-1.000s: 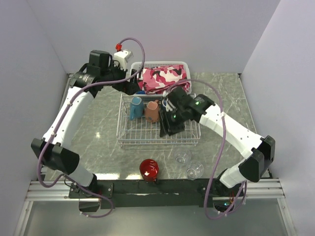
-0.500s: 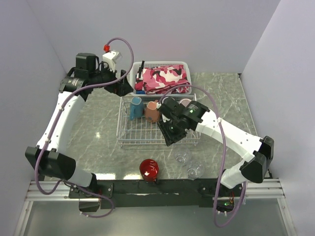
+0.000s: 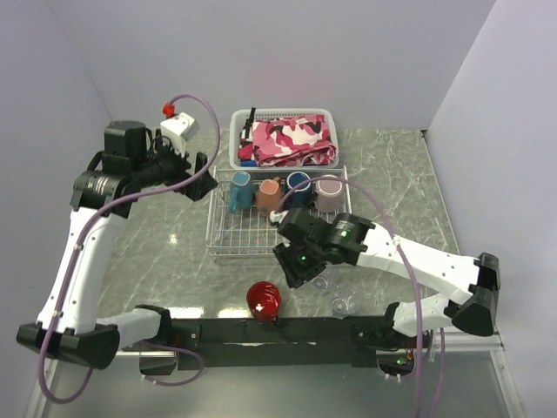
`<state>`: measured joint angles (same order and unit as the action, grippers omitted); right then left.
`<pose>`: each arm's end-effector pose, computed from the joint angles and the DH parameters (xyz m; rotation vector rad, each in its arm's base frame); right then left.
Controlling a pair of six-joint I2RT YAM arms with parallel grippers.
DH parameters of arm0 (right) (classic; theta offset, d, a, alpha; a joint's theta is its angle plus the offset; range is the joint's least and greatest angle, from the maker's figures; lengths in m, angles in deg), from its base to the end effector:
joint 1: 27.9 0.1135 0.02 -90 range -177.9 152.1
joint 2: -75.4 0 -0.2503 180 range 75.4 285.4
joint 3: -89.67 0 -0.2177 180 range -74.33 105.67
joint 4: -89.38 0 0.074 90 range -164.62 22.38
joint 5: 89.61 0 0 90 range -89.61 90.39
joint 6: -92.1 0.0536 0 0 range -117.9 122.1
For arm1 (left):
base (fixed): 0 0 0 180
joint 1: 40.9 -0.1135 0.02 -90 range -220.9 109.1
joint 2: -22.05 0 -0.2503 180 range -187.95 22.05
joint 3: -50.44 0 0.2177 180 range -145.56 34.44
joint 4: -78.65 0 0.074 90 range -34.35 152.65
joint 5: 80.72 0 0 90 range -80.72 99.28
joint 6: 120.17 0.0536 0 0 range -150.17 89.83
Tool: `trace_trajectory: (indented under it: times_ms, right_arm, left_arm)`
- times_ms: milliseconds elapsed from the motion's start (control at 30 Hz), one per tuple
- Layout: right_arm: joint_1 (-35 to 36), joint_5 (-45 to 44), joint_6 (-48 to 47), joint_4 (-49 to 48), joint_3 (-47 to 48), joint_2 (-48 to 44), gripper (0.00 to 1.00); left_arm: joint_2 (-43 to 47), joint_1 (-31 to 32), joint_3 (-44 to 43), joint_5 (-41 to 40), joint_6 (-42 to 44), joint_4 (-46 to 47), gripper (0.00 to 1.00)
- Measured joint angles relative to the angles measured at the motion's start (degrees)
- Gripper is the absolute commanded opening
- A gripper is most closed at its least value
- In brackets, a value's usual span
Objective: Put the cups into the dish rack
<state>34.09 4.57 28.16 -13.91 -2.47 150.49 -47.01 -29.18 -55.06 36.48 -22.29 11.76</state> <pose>0.1017 0.1995 0.2890 -0.8915 2.6724 0.5270 0.2012 -0.0668 0.4149 0.6323 1.9836 -0.5382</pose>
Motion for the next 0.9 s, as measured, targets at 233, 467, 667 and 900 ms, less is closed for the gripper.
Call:
trace_trajectory:
  times_ms: [233, 467, 667, 900]
  right_arm:
    - [5.11, -0.37, 2.21, -6.71, 0.02, 7.52, 0.52]
    - [6.01, -1.97, 2.12, -9.81, 0.00, 12.76, 0.53]
    - [6.01, -2.58, 1.01, -11.69, 0.02, 16.35, 0.52]
    - [6.01, -2.21, -0.02, -14.03, -1.11, 19.56, 0.46]
  left_arm:
    - [7.69, 0.00, 7.89, -3.17, -0.02, -2.45, 0.96]
    - [11.58, 0.00, 9.14, -3.76, 0.02, -3.58, 0.96]
    - [12.07, 0.00, 9.18, -3.52, 0.35, -4.81, 0.96]
    - [11.17, 0.00, 8.04, -2.23, 0.35, -6.08, 0.96]
